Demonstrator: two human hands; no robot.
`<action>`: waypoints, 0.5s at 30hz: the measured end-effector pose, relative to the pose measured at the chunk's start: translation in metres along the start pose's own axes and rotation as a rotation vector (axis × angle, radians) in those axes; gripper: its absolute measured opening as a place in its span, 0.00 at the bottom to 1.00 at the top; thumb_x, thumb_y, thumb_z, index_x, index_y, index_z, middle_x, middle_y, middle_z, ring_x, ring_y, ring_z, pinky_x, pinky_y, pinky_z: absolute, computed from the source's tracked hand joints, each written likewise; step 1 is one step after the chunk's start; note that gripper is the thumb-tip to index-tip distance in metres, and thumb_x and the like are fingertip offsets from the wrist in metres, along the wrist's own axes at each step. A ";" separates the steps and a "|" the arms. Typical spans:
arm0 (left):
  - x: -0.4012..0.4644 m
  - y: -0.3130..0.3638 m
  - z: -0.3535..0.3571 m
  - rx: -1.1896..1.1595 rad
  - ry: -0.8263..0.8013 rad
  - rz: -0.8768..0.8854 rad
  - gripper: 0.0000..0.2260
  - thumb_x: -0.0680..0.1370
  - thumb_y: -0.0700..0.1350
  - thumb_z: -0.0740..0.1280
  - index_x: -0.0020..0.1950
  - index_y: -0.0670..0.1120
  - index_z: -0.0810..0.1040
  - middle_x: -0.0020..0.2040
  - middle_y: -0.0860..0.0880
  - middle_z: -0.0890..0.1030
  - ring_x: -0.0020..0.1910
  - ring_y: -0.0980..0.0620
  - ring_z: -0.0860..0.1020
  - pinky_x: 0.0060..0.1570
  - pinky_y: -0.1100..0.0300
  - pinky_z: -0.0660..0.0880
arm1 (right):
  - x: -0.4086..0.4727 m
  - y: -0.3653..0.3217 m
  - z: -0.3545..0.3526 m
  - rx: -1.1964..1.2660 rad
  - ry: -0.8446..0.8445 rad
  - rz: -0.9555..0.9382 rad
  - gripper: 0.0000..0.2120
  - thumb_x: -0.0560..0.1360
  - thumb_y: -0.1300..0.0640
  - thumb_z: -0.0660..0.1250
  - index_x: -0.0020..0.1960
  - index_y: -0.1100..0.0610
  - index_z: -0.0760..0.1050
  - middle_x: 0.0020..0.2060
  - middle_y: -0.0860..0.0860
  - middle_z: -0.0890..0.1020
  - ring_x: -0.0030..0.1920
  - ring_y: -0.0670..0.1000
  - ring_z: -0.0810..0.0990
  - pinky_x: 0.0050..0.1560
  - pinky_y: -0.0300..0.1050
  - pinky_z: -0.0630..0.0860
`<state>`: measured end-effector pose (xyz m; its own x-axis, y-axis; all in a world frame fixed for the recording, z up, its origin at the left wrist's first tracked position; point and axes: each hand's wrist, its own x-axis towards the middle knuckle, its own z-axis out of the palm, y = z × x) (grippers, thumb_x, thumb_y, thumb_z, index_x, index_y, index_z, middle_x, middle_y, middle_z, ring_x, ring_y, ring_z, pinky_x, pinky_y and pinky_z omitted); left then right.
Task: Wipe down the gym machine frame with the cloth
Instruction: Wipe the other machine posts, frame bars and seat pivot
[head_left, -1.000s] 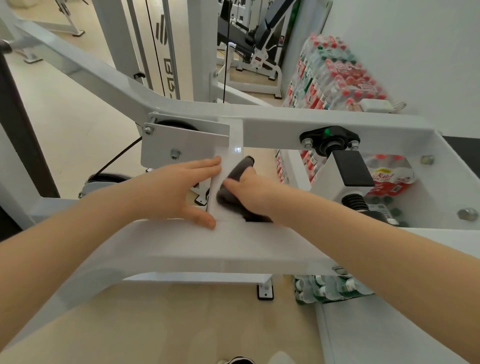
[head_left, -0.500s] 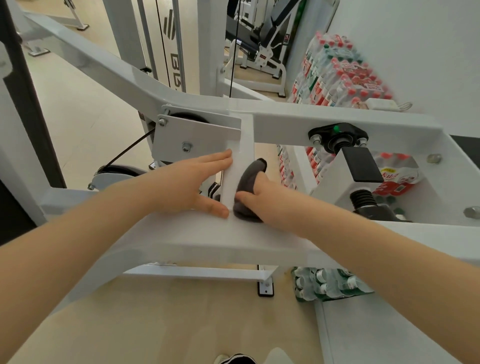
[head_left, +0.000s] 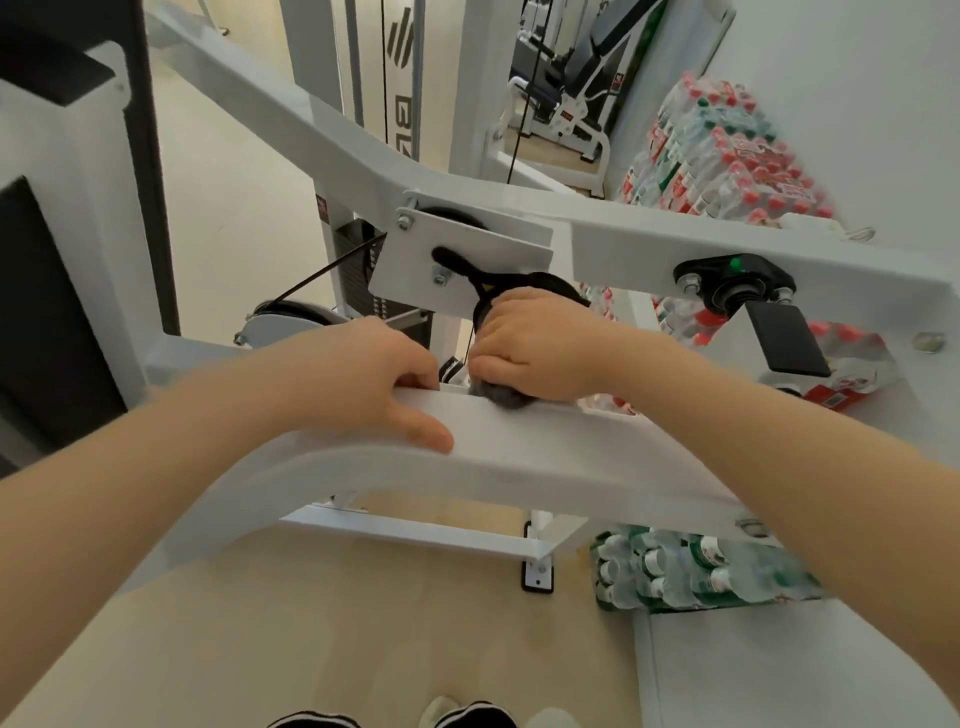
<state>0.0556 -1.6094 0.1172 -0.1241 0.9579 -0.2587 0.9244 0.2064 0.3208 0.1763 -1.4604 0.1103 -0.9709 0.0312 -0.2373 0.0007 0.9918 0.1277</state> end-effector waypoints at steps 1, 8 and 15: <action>-0.001 -0.001 0.001 -0.013 0.012 -0.006 0.17 0.66 0.63 0.69 0.47 0.54 0.78 0.35 0.57 0.75 0.37 0.61 0.72 0.36 0.64 0.68 | 0.009 -0.001 -0.003 -0.075 -0.053 0.027 0.24 0.78 0.47 0.43 0.45 0.55 0.76 0.47 0.49 0.82 0.49 0.52 0.73 0.64 0.46 0.61; -0.005 -0.001 0.003 0.021 0.043 0.015 0.19 0.67 0.64 0.67 0.48 0.52 0.77 0.36 0.56 0.75 0.38 0.59 0.71 0.40 0.60 0.70 | -0.023 0.002 -0.003 0.164 0.035 -0.049 0.26 0.77 0.44 0.43 0.52 0.52 0.78 0.53 0.47 0.80 0.59 0.51 0.71 0.66 0.39 0.54; -0.006 0.002 0.001 0.031 0.039 0.022 0.19 0.67 0.64 0.67 0.48 0.52 0.78 0.37 0.54 0.76 0.39 0.58 0.73 0.39 0.62 0.69 | -0.041 0.008 0.014 0.342 0.165 -0.027 0.25 0.79 0.46 0.46 0.68 0.54 0.70 0.68 0.47 0.71 0.72 0.45 0.58 0.71 0.32 0.44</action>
<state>0.0583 -1.6153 0.1189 -0.1171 0.9695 -0.2155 0.9376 0.1794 0.2978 0.2197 -1.4518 0.1075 -0.9972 0.0121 -0.0740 0.0276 0.9770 -0.2115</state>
